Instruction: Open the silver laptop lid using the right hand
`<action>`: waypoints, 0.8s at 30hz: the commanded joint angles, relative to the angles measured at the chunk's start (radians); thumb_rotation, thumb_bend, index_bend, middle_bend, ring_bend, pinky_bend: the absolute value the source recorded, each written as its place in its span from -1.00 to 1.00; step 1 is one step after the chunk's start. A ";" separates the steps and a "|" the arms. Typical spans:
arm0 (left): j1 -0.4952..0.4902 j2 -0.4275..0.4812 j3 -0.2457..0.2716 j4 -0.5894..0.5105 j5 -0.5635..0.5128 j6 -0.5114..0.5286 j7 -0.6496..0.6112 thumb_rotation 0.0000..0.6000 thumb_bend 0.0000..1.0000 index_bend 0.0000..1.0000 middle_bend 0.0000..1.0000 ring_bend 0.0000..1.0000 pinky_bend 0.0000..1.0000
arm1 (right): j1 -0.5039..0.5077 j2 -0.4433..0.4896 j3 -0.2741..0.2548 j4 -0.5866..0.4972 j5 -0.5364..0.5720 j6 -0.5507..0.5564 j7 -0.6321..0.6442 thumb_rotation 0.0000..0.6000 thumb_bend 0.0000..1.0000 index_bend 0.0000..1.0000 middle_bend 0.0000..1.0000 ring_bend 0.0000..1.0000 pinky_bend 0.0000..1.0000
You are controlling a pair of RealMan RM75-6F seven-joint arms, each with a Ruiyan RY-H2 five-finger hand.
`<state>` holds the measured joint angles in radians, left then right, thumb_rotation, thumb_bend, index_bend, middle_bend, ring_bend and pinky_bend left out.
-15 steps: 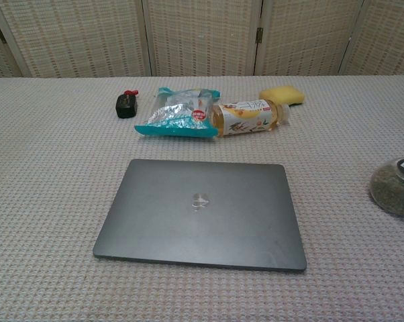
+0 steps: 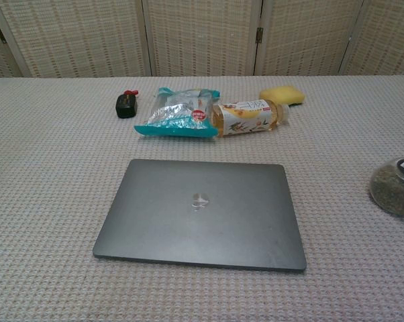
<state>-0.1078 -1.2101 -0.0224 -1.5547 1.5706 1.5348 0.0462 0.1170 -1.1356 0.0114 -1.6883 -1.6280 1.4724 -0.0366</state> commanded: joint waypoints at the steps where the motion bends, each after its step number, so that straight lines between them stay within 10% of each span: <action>1: -0.003 0.001 0.006 0.011 0.016 0.002 -0.016 1.00 -0.18 -0.78 -0.77 -0.87 -1.00 | 0.031 0.002 -0.014 -0.014 -0.045 -0.037 -0.011 1.00 0.00 -1.00 -0.93 -0.91 -1.00; 12: -0.029 0.000 0.036 0.037 0.116 0.004 -0.077 1.00 -0.18 -0.72 -0.71 -0.76 -1.00 | 0.205 -0.070 -0.035 -0.094 -0.181 -0.272 -0.095 1.00 0.00 -1.00 -0.93 -0.92 -1.00; 24: -0.064 -0.018 0.077 0.045 0.201 -0.026 -0.082 1.00 -0.18 -0.69 -0.70 -0.76 -1.00 | 0.388 -0.297 0.038 -0.114 -0.051 -0.569 -0.302 1.00 -0.05 -1.00 -0.98 -0.97 -1.00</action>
<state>-0.1698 -1.2268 0.0529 -1.5100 1.7697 1.5109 -0.0373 0.4714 -1.3877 0.0297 -1.8094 -1.7195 0.9473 -0.2947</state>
